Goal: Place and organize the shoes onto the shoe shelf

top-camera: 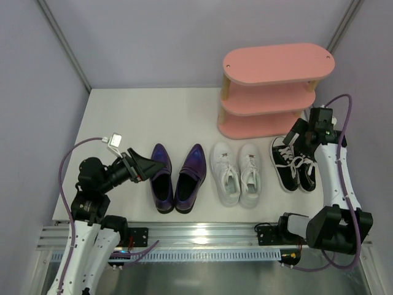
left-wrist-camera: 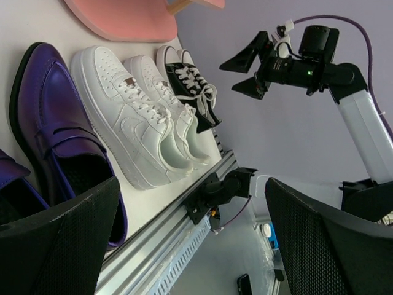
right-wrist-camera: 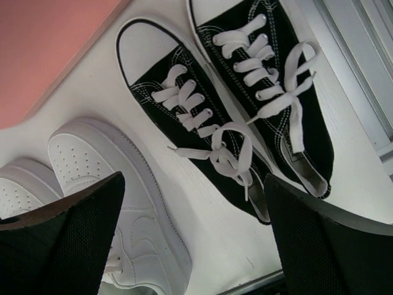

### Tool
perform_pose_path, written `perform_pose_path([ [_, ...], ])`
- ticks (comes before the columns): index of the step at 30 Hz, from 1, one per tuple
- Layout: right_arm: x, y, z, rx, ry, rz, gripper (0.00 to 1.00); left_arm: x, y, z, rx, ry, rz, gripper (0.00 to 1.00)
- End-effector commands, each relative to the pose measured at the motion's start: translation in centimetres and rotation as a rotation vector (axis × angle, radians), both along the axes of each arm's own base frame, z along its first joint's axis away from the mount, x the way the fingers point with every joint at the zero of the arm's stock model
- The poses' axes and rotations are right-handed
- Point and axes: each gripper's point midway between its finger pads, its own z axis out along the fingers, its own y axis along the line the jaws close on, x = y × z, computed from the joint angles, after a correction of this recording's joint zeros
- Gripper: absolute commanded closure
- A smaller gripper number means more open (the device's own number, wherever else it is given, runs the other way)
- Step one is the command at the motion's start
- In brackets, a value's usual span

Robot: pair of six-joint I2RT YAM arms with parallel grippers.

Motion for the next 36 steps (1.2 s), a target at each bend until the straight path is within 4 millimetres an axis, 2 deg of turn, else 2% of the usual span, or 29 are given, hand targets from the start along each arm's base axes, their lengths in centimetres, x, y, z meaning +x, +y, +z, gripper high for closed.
perform_pose_path([
  [1, 2.7, 1.1, 1.1, -0.044, -0.031, 0.133, 0.06, -0.7, -0.2, -0.4, -0.004, -0.009, -0.031, 0.00],
  [6, 3.0, 2.3, -1.6, -0.075, 0.075, 0.196, 0.15, -1.5, -0.3, -0.8, 0.014, -0.024, -0.058, 0.00],
  [10, 3.4, 1.7, -2.9, -0.120, 0.137, 0.189, 0.23, -2.3, -0.2, -1.4, 0.019, -0.017, -0.065, 0.01],
  [13, 3.7, 1.5, -4.0, -0.126, 0.171, 0.185, 0.25, -2.9, 0.0, -1.6, 0.028, -0.032, -0.061, 0.00],
  [17, 4.0, 0.0, -5.0, -0.189, 0.193, 0.136, 0.25, -3.4, 0.1, -2.3, 0.052, -0.006, -0.064, 0.00],
  [21, 4.7, 0.6, -6.5, -0.157, 0.203, 0.163, 0.28, -3.4, 0.2, -2.5, 0.059, -0.008, -0.058, 0.00],
  [27, 4.5, 0.9, -9.3, -0.133, 0.260, 0.173, 0.35, -3.3, 0.3, -2.6, 0.070, 0.001, -0.056, 0.01],
  [31, 4.3, 1.0, -8.6, -0.151, 0.246, 0.154, 0.33, -3.3, 0.3, -2.7, 0.073, 0.012, -0.055, 0.00],
  [32, 4.3, 1.3, -7.1, -0.176, 0.197, 0.152, 0.31, -3.4, 0.4, -2.7, 0.075, 0.011, -0.054, 0.00],
  [34, 3.8, 1.6, -5.3, -0.219, 0.141, 0.142, 0.23, -3.3, 0.5, -2.9, 0.090, 0.018, -0.051, 0.00],
  [35, 3.5, 1.2, -4.4, -0.243, 0.115, 0.119, 0.20, -3.3, 0.5, -2.9, 0.095, 0.021, -0.049, 0.00],
  [36, 3.3, 2.3, -2.2, -0.272, 0.037, 0.135, 0.16, -3.3, 0.5, -3.0, 0.100, 0.023, -0.048, 0.00],
])
